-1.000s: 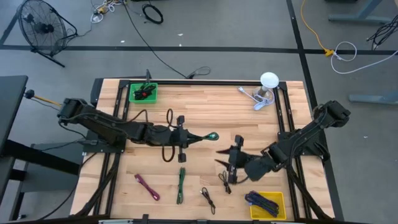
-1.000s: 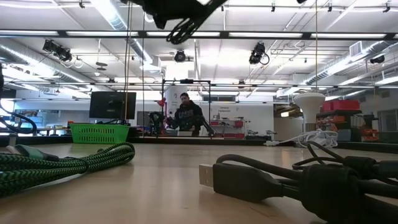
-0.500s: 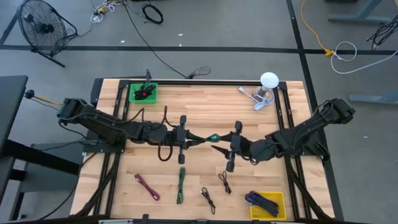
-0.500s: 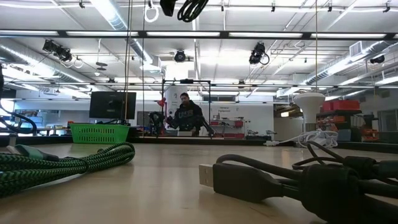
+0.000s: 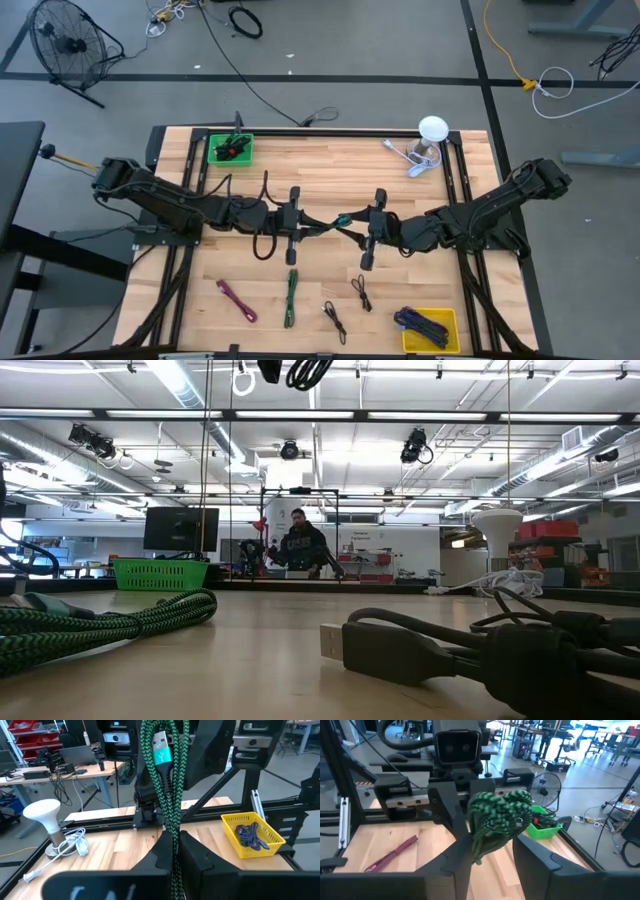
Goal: Pick & Place USB Port
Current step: Put the green charger cable into the yellow bin
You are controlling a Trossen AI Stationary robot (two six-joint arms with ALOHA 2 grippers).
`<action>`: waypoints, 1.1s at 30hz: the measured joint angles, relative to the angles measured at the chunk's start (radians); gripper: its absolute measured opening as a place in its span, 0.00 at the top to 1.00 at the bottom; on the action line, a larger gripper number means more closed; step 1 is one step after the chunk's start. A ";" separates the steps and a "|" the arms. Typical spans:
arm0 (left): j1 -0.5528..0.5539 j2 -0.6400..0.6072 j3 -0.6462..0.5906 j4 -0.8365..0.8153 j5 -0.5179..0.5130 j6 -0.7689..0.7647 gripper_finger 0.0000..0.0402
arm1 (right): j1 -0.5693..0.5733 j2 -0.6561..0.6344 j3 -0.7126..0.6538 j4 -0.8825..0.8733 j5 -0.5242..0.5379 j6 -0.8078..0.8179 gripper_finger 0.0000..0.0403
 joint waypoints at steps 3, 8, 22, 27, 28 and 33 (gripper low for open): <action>0.000 0.000 0.000 0.002 0.000 0.001 0.97 | -0.002 0.001 0.000 0.017 -0.003 0.000 0.74; 0.000 0.000 0.000 0.001 -0.003 0.004 0.96 | -0.002 0.001 0.000 0.024 -0.002 0.001 0.96; -0.001 -0.020 0.000 -0.016 -0.030 0.014 0.84 | 0.000 -0.001 0.000 0.026 0.028 0.014 1.00; -0.007 -0.082 -0.001 -0.044 -0.058 0.031 0.85 | 0.023 -0.022 0.000 -0.040 0.020 0.042 1.00; -0.008 -0.096 -0.001 -0.054 -0.058 0.031 0.86 | 0.029 -0.032 0.000 -0.054 0.021 0.049 1.00; -0.014 -0.166 0.000 -0.158 -0.097 0.029 0.86 | 0.079 -0.108 0.000 -0.186 -0.016 0.149 1.00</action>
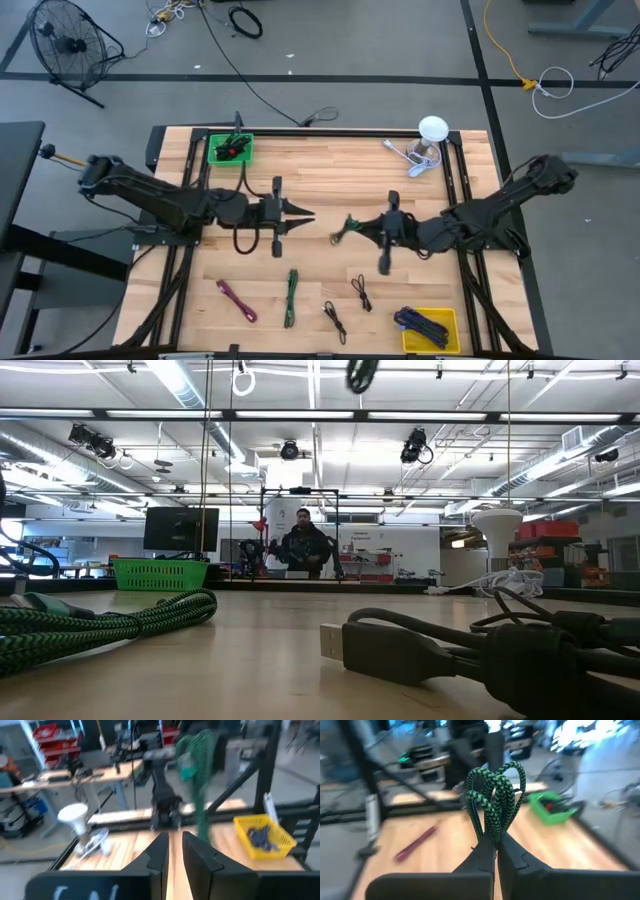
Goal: Pick & Place USB Port
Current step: Put the green charger cable into the yellow bin
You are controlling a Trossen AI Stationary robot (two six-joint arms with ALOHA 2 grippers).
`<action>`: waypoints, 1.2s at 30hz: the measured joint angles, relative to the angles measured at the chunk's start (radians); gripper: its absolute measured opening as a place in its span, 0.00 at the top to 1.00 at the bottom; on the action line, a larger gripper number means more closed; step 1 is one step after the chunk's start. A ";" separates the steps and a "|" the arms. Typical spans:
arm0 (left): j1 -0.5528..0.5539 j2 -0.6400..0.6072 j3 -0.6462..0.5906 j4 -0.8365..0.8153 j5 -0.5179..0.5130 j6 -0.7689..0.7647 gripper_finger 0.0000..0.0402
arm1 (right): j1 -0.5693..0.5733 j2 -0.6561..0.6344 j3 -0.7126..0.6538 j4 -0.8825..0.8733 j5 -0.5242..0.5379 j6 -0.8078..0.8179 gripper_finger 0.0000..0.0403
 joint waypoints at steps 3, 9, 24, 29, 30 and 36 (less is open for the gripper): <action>-0.004 -0.031 -0.001 -0.088 -0.037 -0.009 0.86 | 0.054 -0.050 0.000 -0.124 -0.049 0.095 1.00; -0.004 -0.042 -0.001 -0.192 -0.065 -0.064 0.86 | 0.201 -0.147 0.000 -0.339 -0.123 0.369 1.00; -0.002 -0.042 -0.001 -0.221 -0.074 -0.087 0.86 | 0.449 -0.080 0.001 -0.600 -0.490 0.939 1.00; -0.002 -0.042 -0.001 -0.221 -0.064 -0.094 0.86 | 0.489 -0.028 0.001 -0.625 -0.493 1.007 1.00; -0.002 -0.042 -0.001 -0.221 -0.059 -0.094 0.86 | 0.495 -0.018 0.001 -0.636 -0.499 1.019 1.00; -0.003 -0.042 -0.001 -0.221 -0.047 -0.114 0.86 | 0.527 0.021 0.000 -0.715 -0.495 1.107 1.00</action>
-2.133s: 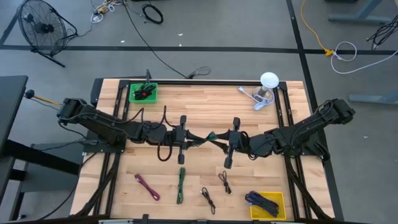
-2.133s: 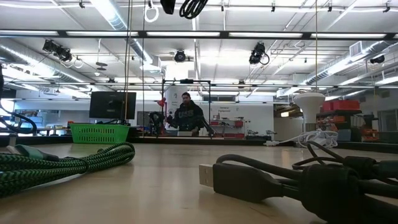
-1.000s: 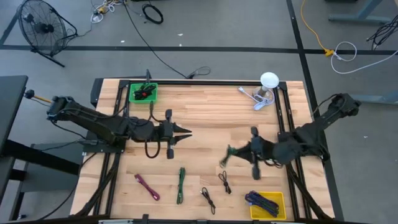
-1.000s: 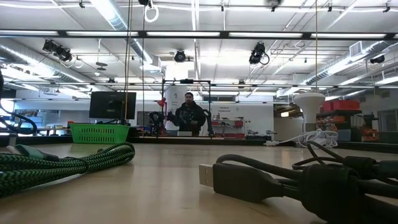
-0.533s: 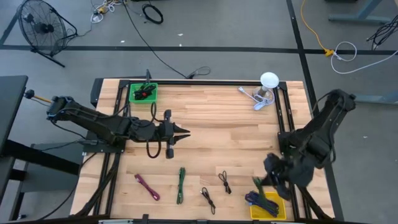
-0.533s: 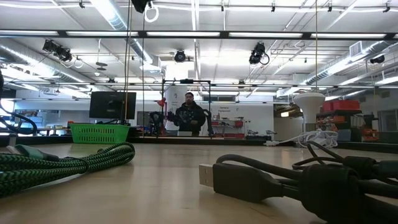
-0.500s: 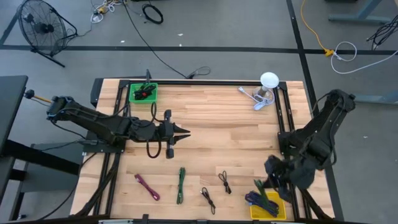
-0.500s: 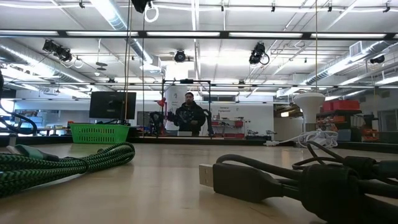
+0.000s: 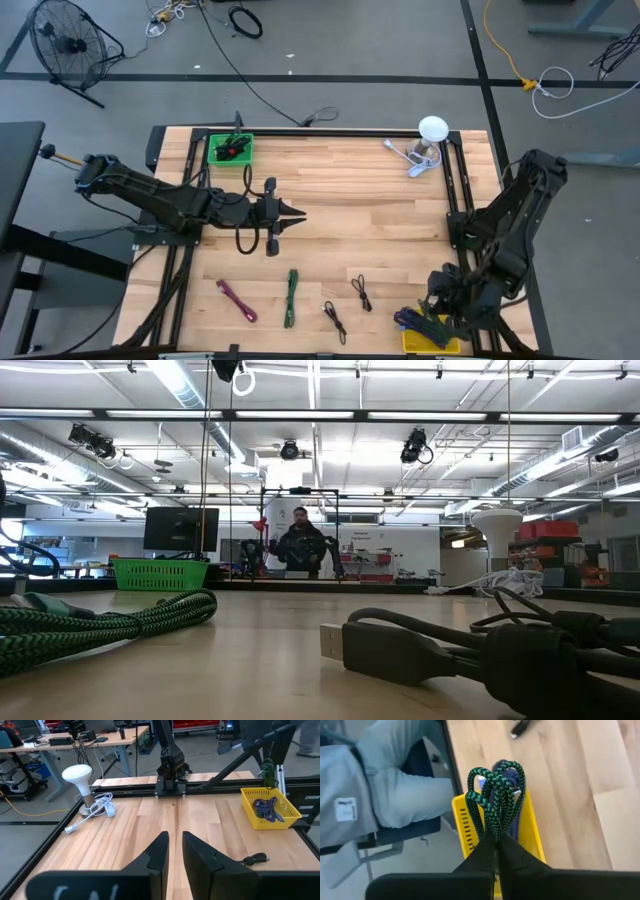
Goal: Pick & Place USB Port
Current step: Put the green charger cable into the yellow bin
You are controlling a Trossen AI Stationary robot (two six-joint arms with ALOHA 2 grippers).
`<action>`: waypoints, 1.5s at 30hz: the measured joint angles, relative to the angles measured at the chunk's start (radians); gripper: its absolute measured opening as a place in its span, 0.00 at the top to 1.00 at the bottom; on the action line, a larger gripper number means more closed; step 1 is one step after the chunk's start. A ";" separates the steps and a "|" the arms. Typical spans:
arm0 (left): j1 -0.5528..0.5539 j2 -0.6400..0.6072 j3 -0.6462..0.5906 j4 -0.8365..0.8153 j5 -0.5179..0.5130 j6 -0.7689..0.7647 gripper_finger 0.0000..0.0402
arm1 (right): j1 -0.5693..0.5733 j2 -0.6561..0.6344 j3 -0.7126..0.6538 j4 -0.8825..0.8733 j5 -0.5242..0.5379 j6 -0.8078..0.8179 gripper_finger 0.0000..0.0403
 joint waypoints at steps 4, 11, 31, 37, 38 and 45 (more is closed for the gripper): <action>-0.001 0.000 0.000 -0.001 0.003 -0.004 0.86 | 0.020 0.026 0.000 -0.008 0.015 0.028 1.00; -0.001 0.000 0.000 -0.034 0.003 -0.025 0.86 | 0.049 0.067 0.000 -0.040 0.020 0.086 1.00; -0.001 0.000 0.001 -0.057 0.003 -0.031 0.86 | 0.106 0.101 -0.001 -0.034 0.100 0.162 0.85; -0.001 0.000 0.001 -0.060 0.003 -0.032 0.86 | 0.123 0.101 -0.001 -0.036 0.114 0.183 0.78; -0.001 0.000 0.001 -0.060 0.003 -0.032 0.86 | 0.124 0.101 -0.001 -0.036 0.123 0.181 0.77; -0.001 0.000 0.001 -0.060 0.003 -0.032 0.86 | 0.125 0.101 -0.001 -0.092 0.170 0.138 0.75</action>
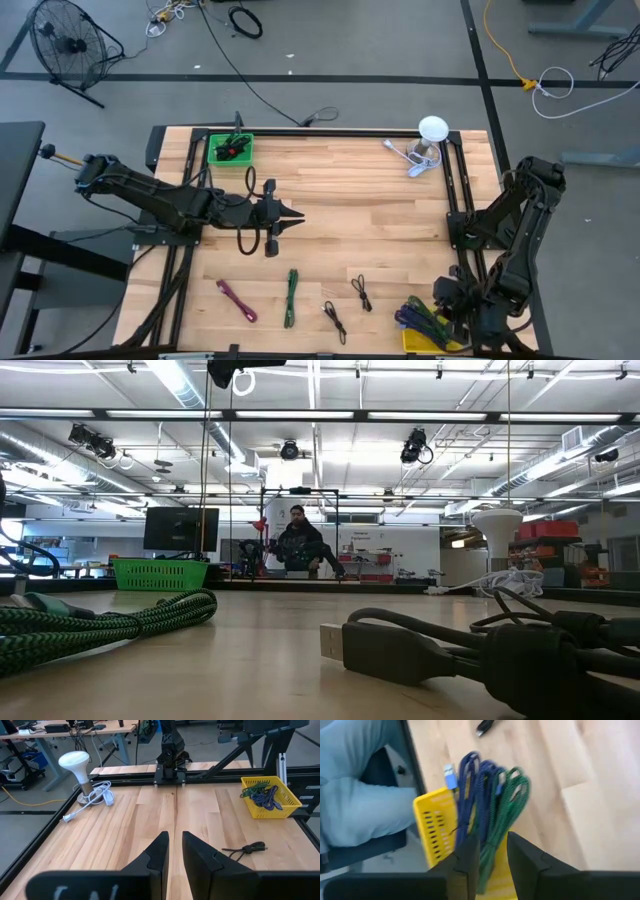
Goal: Pick & Place USB Port
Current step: Put the green charger cable into the yellow bin
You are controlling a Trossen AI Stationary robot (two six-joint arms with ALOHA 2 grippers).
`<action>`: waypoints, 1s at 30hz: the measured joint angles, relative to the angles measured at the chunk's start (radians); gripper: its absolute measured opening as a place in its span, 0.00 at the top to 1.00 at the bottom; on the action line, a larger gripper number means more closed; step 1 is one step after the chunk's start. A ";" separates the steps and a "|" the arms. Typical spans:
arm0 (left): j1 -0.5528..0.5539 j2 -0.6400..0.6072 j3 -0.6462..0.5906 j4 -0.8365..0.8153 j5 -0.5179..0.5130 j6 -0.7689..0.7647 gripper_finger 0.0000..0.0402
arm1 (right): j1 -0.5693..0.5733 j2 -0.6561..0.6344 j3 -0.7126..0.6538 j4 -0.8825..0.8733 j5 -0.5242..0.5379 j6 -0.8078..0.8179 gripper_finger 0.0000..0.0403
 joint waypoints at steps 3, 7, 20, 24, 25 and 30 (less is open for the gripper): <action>0.000 0.000 0.000 -0.001 0.000 -0.023 0.86 | -0.004 0.000 0.000 -0.030 0.038 -0.018 0.76; 0.000 0.000 0.000 -0.025 0.000 -0.094 0.86 | -0.022 0.000 0.000 -0.076 0.105 -0.073 0.78; -0.118 0.084 0.000 -0.199 0.218 -0.471 0.86 | -0.130 -0.001 0.000 -0.137 0.417 -0.204 0.77; -0.185 0.138 0.000 -0.189 0.216 -0.603 0.86 | -0.161 -0.002 0.000 -0.132 0.435 -0.225 0.77; -0.199 0.156 0.000 -0.190 0.216 -0.645 0.86 | -0.167 -0.002 0.000 -0.129 0.435 -0.231 0.77; -0.257 0.248 0.000 -0.189 0.232 -0.860 0.86 | -0.193 -0.002 0.000 -0.092 0.436 -0.274 0.77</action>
